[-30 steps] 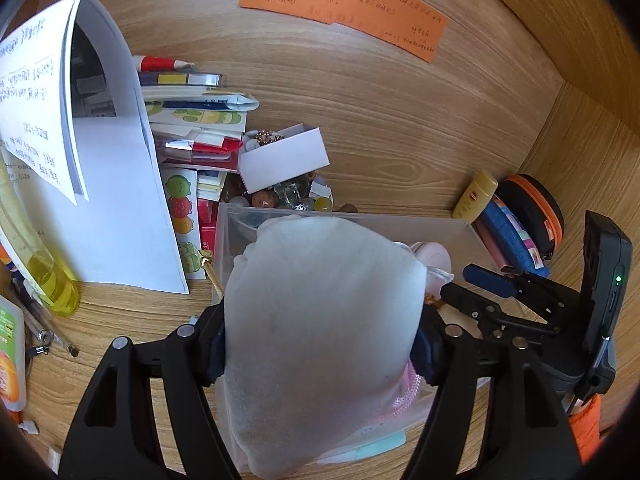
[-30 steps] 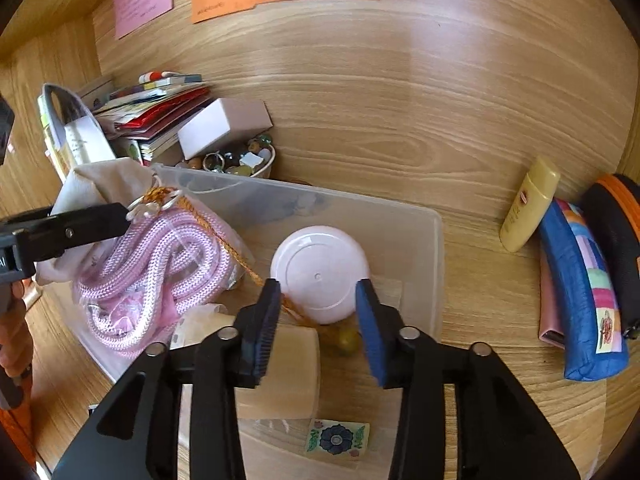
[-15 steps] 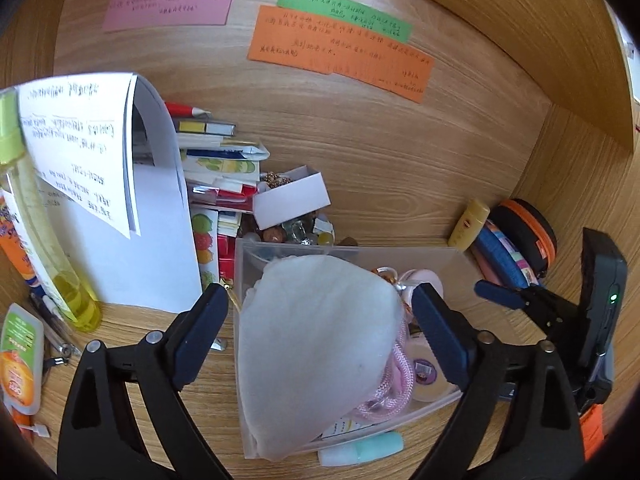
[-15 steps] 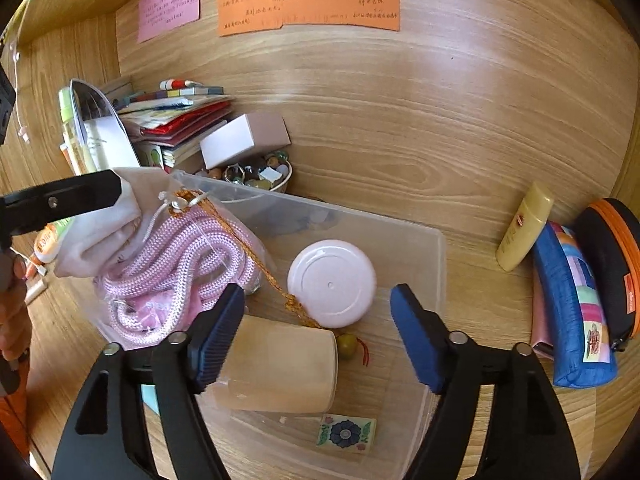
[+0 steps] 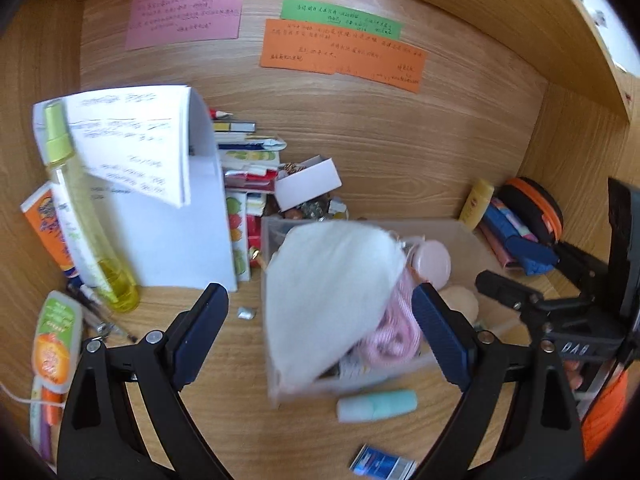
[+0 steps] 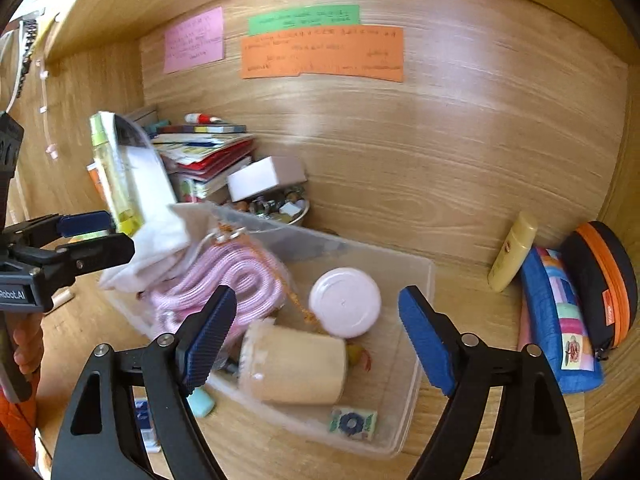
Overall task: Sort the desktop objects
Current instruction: 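Drop the white pouch into the box with left tool while right tool drops the gourd in, then move both open tools toward the blue card box and mint-green tube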
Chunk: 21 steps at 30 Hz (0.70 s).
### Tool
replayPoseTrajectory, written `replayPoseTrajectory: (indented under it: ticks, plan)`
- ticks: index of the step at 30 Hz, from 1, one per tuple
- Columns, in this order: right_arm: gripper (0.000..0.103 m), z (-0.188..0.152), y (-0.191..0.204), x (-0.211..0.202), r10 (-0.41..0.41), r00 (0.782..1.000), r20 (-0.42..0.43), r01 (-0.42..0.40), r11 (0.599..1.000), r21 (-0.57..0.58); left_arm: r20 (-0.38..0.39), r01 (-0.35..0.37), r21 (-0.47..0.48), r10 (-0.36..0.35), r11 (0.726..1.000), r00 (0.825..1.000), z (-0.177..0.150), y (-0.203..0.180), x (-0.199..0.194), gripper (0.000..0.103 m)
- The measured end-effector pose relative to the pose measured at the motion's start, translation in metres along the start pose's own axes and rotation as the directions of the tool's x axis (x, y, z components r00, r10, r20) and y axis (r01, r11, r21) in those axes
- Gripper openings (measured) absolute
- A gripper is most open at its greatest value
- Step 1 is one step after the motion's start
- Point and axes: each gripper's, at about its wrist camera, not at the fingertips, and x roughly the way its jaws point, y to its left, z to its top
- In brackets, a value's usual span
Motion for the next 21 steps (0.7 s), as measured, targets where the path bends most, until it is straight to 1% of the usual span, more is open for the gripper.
replayPoseTrajectory:
  ticks: [2,3,7,9,13,16,18,21]
  plan:
    - [0.081,-0.003,0.004,-0.005,0.012,1.0,-0.01,-0.012,1.0,-0.005,0.001,-0.013,0.024,0.013,1.0,1.0,-0.007,0.0,-0.007,0.094]
    - [0.081,-0.006,0.007,-0.008,0.007,1.0,-0.012,-0.007,1.0,-0.009,0.003,-0.005,0.031,0.005,1.0,1.0,-0.011,0.0,-0.011,0.094]
    - [0.081,-0.017,0.012,-0.015,-0.002,0.999,-0.032,0.001,1.0,-0.014,-0.024,0.068,0.081,-0.066,0.994,0.998,-0.03,0.001,-0.018,0.094]
    - [0.081,-0.024,0.013,-0.019,-0.015,0.999,-0.045,0.014,1.0,-0.01,-0.052,0.087,0.093,-0.082,0.992,0.995,-0.042,0.003,-0.016,0.094]
    - [0.081,-0.037,0.017,-0.027,-0.037,0.997,-0.063,0.036,0.999,-0.016,-0.123,0.102,0.08,-0.092,0.992,0.988,-0.061,0.007,-0.009,0.094]
    - [0.081,-0.045,0.019,-0.031,-0.058,0.996,-0.069,0.056,0.998,-0.027,-0.181,0.124,0.075,-0.109,0.989,0.977,-0.077,0.008,-0.005,0.094]
    - [0.081,-0.048,0.019,-0.032,-0.061,0.995,-0.078,0.059,0.998,-0.025,-0.221,0.128,0.079,-0.108,0.989,0.969,-0.087,0.008,-0.004,0.094]
    - [0.081,-0.052,0.019,-0.032,-0.059,0.994,-0.088,0.058,0.998,-0.013,-0.251,0.129,0.086,-0.104,0.988,0.962,-0.097,0.004,-0.005,0.094]
